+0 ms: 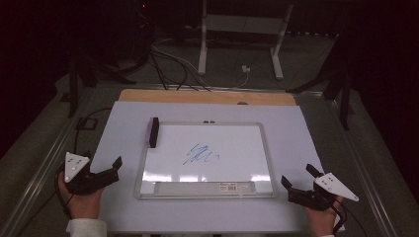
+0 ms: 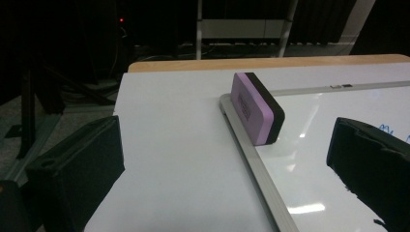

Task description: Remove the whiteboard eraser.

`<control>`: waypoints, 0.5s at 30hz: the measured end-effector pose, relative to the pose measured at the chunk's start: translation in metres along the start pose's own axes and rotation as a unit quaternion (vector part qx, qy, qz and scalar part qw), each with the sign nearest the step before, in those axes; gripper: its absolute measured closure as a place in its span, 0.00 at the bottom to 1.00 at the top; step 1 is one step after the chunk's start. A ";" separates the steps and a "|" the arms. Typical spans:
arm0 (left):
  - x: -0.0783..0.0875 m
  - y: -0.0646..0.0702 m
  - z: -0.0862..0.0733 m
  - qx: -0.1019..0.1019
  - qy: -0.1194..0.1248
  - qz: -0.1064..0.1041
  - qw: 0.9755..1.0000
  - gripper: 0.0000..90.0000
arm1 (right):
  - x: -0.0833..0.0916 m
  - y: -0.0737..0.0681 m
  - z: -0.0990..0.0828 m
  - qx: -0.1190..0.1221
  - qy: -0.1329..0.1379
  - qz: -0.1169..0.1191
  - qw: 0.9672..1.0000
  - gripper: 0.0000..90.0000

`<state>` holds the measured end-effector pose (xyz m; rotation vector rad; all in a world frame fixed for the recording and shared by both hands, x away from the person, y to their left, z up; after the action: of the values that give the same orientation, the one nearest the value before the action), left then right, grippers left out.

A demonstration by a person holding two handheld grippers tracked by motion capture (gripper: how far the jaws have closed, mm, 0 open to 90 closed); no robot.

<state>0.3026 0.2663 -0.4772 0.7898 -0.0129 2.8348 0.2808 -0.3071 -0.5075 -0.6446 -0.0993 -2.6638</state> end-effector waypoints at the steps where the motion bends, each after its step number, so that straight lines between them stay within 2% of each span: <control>1: -0.001 0.000 0.001 0.000 0.000 -0.001 1.000 0.01 | 0.000 0.001 0.000 -0.002 0.001 -0.001 1.000 0.00; 5: -0.007 0.002 0.007 -0.003 -0.004 -0.006 1.000 0.01 | 0.002 0.004 0.001 -0.012 0.005 -0.004 1.000 0.00; 11: -0.017 0.005 0.015 -0.013 -0.011 -0.012 1.000 0.01 | 0.001 0.004 0.000 -0.015 0.003 -0.003 1.000 0.00; 15: -0.022 0.005 0.020 -0.012 -0.012 -0.014 1.000 0.01 | 0.000 0.004 0.000 -0.016 0.001 -0.002 1.000 0.00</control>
<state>0.3305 0.2560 -0.4712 0.8120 -0.0391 2.7935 0.2821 -0.3105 -0.5078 -0.6519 -0.0569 -2.6741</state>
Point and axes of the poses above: each handheld gripper's, and its own axes: x roughly backward along the jaws, z roughly out of its top, y roughly to its right, the point moved 7 cm from there along -x, roughly forward along the jaws, and after that the axes turned 9 degrees about -y, right-handed, at the moved point
